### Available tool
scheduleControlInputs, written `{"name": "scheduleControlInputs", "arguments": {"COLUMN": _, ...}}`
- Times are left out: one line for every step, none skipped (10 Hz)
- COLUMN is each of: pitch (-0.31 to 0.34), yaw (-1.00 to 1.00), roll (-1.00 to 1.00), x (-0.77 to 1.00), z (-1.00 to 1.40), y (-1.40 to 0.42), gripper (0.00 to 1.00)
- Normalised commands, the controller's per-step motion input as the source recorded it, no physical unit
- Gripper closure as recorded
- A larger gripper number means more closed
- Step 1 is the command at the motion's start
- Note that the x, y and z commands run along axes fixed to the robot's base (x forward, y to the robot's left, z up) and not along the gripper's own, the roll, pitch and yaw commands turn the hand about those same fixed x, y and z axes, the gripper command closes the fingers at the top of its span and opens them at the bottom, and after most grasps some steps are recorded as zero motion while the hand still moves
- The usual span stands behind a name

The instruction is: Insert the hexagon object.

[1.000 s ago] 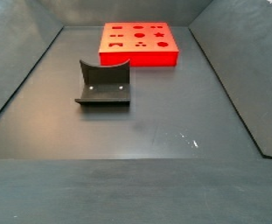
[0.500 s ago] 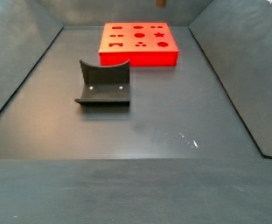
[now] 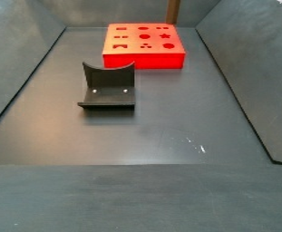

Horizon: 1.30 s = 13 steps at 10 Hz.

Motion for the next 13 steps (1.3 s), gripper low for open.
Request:
{"name": "scheduleControlInputs", "arguments": {"pitch": 0.384, "yaw": -0.09, "roll": 0.00, "x": 0.23, "z": -0.47, "y": 0.00, "gripper": 1.00}}
{"name": "scheduleControlInputs", "arguments": {"pitch": 0.383, "yaw": -0.10, "roll": 0.00, "x": 0.23, "z": -0.42, "y": 0.04, "gripper": 1.00}}
{"name": "scheduleControlInputs", "arguments": {"pitch": 0.207, "yaw": -0.02, "roll": 0.00, "x": 0.27, "z": -0.30, "y": 0.00, "gripper": 1.00}}
{"name": "scheduleControlInputs", "arguments": {"pitch": -0.029, "yaw": 0.00, "roll": 0.00, "x": 0.19, "z": -0.36, "y": 0.00, "gripper": 1.00}}
{"name": "scheduleControlInputs", "arguments": {"pitch": -0.287, "yaw": 0.00, "roll": 0.03, "x": 0.00, "z": -0.42, "y": 0.00, "gripper": 1.00}}
{"name": "scheduleControlInputs", "arguments": {"pitch": -0.261, "yaw": 0.00, "roll": 0.05, "x": 0.00, "z": -0.37, "y": 0.00, "gripper": 1.00}}
{"name": "scheduleControlInputs", "arguments": {"pitch": -0.067, "yaw": 0.00, "roll": 0.05, "x": 0.00, "z": -0.03, "y": 0.00, "gripper": 1.00}}
{"name": "scheduleControlInputs", "arguments": {"pitch": -0.007, "yaw": 0.00, "roll": 0.01, "x": 0.00, "z": 0.00, "y": 0.00, "gripper": 1.00}}
{"name": "scheduleControlInputs", "arguments": {"pitch": -0.071, "yaw": 0.00, "roll": 0.02, "x": -0.01, "z": -0.04, "y": 0.00, "gripper": 1.00}}
{"name": "scheduleControlInputs", "arguments": {"pitch": -0.130, "yaw": 0.00, "roll": 0.06, "x": 0.00, "z": -0.16, "y": 0.00, "gripper": 1.00}}
{"name": "scheduleControlInputs", "arguments": {"pitch": -0.179, "yaw": 0.00, "roll": 0.14, "x": 0.00, "z": -0.33, "y": -0.01, "gripper": 1.00}}
{"name": "scheduleControlInputs", "arguments": {"pitch": -0.171, "yaw": 0.00, "roll": 0.17, "x": -0.04, "z": -0.35, "y": 0.00, "gripper": 1.00}}
{"name": "scheduleControlInputs", "arguments": {"pitch": -0.141, "yaw": 0.00, "roll": 0.17, "x": -0.09, "z": -0.34, "y": 0.00, "gripper": 1.00}}
